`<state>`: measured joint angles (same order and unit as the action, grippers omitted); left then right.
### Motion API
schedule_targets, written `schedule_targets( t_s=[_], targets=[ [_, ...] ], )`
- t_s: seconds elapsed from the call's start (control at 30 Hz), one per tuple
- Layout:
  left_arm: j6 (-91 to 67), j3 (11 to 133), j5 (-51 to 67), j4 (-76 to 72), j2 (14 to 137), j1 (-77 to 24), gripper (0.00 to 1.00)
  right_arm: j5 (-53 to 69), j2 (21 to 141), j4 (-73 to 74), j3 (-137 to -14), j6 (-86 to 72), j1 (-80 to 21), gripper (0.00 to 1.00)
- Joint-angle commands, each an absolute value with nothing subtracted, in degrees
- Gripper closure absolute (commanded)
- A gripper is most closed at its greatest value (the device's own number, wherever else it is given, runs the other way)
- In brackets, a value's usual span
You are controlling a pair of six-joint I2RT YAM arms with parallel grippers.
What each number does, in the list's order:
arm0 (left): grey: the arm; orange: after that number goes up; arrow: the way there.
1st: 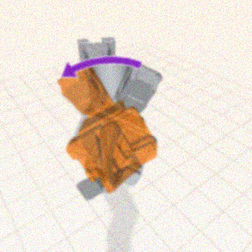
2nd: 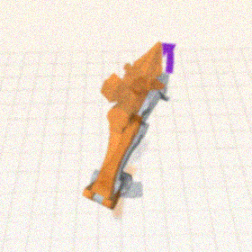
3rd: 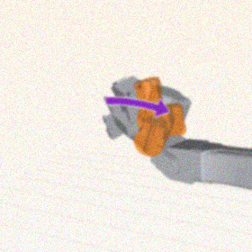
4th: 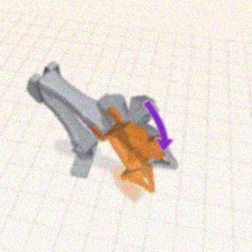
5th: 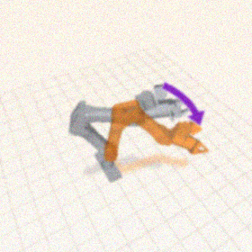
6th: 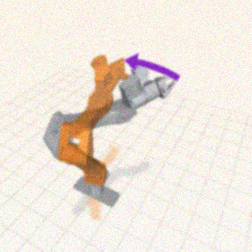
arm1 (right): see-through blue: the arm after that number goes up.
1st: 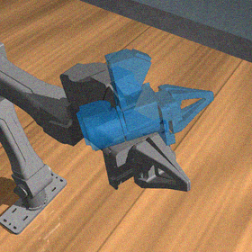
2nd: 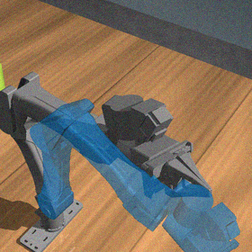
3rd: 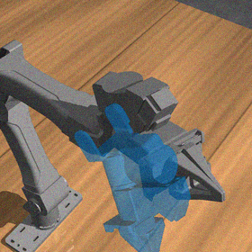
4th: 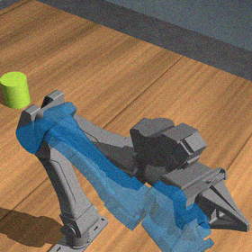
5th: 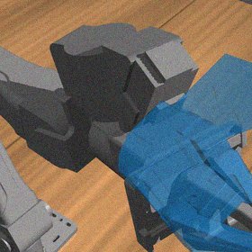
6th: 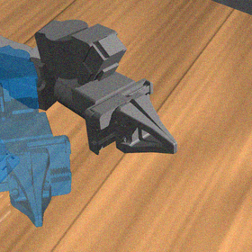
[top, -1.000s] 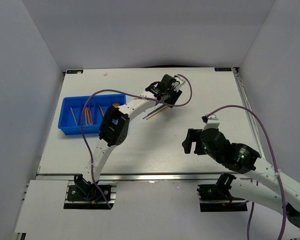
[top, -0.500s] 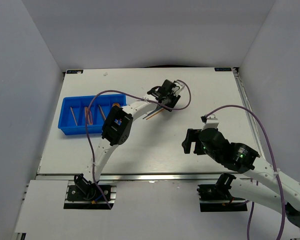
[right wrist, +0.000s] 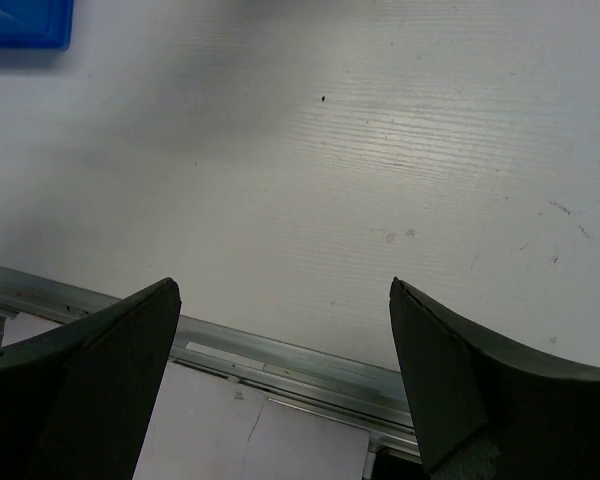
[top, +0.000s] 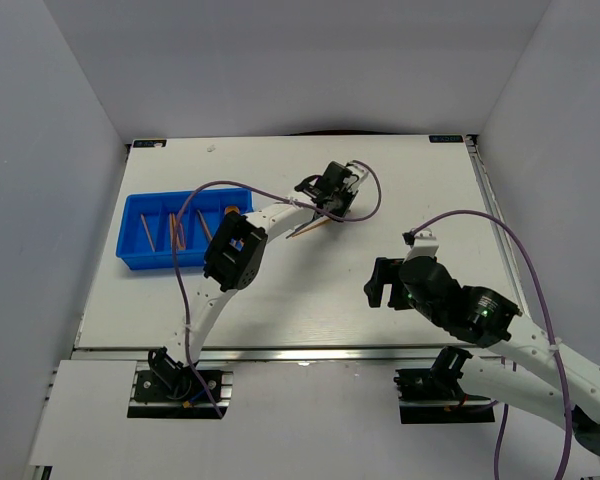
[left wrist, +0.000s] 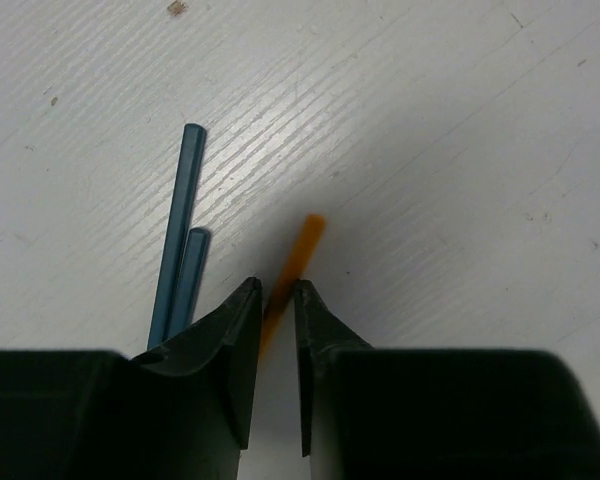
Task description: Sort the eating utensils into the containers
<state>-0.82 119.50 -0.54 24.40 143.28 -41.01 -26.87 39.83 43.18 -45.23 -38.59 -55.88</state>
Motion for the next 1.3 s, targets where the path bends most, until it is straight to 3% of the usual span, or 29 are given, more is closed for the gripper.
schedule_targets(
  t_s=[0.0, 0.2, 0.47, 0.77, 0.87, 1.03, 1.27],
  targets=[
    [-3.34, 115.50, 2.02, 28.56, 141.86, -41.92, 0.72, -27.07, 39.20, 41.49, -47.29, -38.06, -55.72, 0.11],
    [-6.15, 106.01, 0.89, 27.07, 138.35, -43.94, 1.00, -26.10, 38.15, 40.69, -46.93, -38.14, -55.72, 0.11],
    [-13.34, 97.05, 0.88, 22.24, 125.54, -45.88, 1.00, -25.40, 37.79, 40.17, -47.02, -38.14, -55.64, 0.11],
    [-21.26, 88.60, -18.41, 18.80, 102.41, -45.36, 1.00, -25.31, 37.09, 39.55, -46.76, -37.62, -55.72, 0.11],
    [-23.11, 86.75, -25.72, 23.28, 96.43, -40.89, 1.00, -25.05, 36.83, 38.94, -46.58, -37.27, -55.72, 0.11],
    [-19.71, 81.22, -25.04, 25.66, 86.85, -19.89, 1.00, -24.79, 36.21, 38.50, -46.32, -36.39, -55.64, 0.11],
    [-14.33, 82.71, -18.56, 23.04, 88.15, 7.69, 1.00, -22.86, 36.12, 34.90, -44.65, -34.89, -55.72, 0.11]
  ],
)
